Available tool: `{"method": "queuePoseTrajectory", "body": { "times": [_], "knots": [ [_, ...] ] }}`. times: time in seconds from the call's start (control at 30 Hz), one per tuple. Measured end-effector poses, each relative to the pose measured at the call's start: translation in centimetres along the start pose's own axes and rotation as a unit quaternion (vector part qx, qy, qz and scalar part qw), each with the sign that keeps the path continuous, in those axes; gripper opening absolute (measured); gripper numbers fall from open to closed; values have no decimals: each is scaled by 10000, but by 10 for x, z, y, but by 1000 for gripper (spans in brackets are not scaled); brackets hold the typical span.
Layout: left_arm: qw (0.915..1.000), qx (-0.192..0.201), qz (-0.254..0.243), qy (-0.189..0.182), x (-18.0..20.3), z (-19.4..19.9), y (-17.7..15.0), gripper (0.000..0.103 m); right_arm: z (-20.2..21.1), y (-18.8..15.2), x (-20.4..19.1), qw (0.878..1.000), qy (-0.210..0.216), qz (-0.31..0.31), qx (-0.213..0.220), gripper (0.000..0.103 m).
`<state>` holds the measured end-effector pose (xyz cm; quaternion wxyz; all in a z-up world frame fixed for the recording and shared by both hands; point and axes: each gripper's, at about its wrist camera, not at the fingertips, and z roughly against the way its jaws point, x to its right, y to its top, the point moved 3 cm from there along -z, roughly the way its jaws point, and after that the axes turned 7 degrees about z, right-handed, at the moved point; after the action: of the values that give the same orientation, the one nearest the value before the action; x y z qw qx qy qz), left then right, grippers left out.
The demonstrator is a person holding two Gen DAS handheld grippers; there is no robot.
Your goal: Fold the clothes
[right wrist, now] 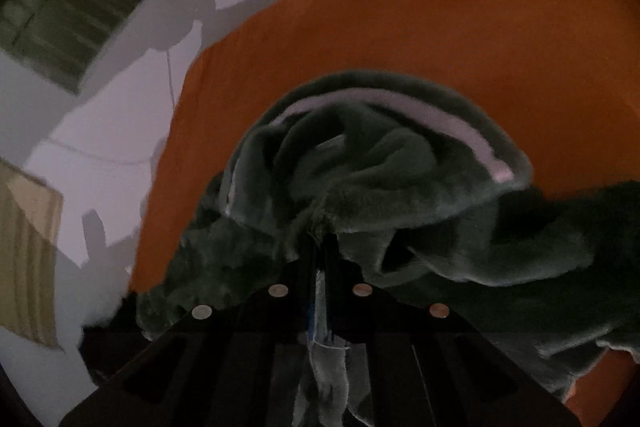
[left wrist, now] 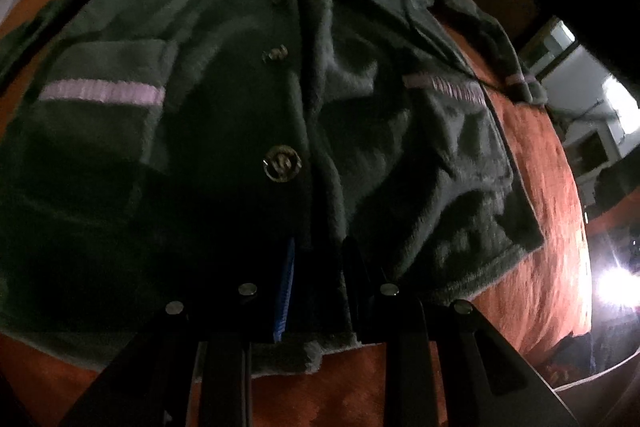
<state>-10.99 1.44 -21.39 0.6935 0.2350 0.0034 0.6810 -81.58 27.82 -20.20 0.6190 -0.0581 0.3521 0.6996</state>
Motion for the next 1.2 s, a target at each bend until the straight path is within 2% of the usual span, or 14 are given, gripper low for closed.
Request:
{"method": "queuePoseTrajectory", "body": {
  "times": [0.1,0.17,0.2,0.27,0.33,0.37,0.5,0.57,0.63,0.8,0.9,0.97,1.07,1.2],
  "knots": [
    [9999,-35,-39,131,2,-4,-11,26,-21,4,-18,9999,73,38,-101,3],
    [9999,-64,31,107,1,-5,-20,26,-39,9,-29,9997,-78,115,-199,5],
    [9999,-64,53,104,1,-5,-25,26,-51,11,-33,9988,-315,212,-322,6],
    [9999,-19,-31,141,3,-2,-30,26,-74,11,-37,9930,-891,444,-642,36],
    [9999,-13,-111,126,7,1,-34,26,-81,7,-37,9869,-1277,567,-806,50],
    [9998,-25,-129,115,7,2,-36,26,-83,5,-37,9835,-1460,620,-871,50],
    [10000,-64,-37,-19,4,4,-42,26,-47,-14,-45,9882,-1143,593,-830,52],
    [9999,-78,0,-73,4,3,-44,26,-22,-36,-50,9914,-850,604,-785,61],
    [9999,-91,35,-127,4,1,-45,26,-4,-70,-53,9906,-740,612,-974,62],
    [9993,32,155,-353,-3,19,-42,26,46,-201,-61,9807,-12,616,-1854,63],
    [9981,166,275,-526,-13,34,-38,26,68,-272,-55,9746,-579,1264,-1754,63],
    [9970,248,350,-643,-20,44,-35,26,82,-319,-51,9656,-1025,1744,-1637,63],
    [9955,77,266,-908,-15,41,-30,26,105,-389,-45,9438,-1685,2447,-1448,63],
    [9919,-150,154,-1255,-9,39,-22,26,134,-472,-33,9067,-2416,3232,-1227,63]
  ]
}}
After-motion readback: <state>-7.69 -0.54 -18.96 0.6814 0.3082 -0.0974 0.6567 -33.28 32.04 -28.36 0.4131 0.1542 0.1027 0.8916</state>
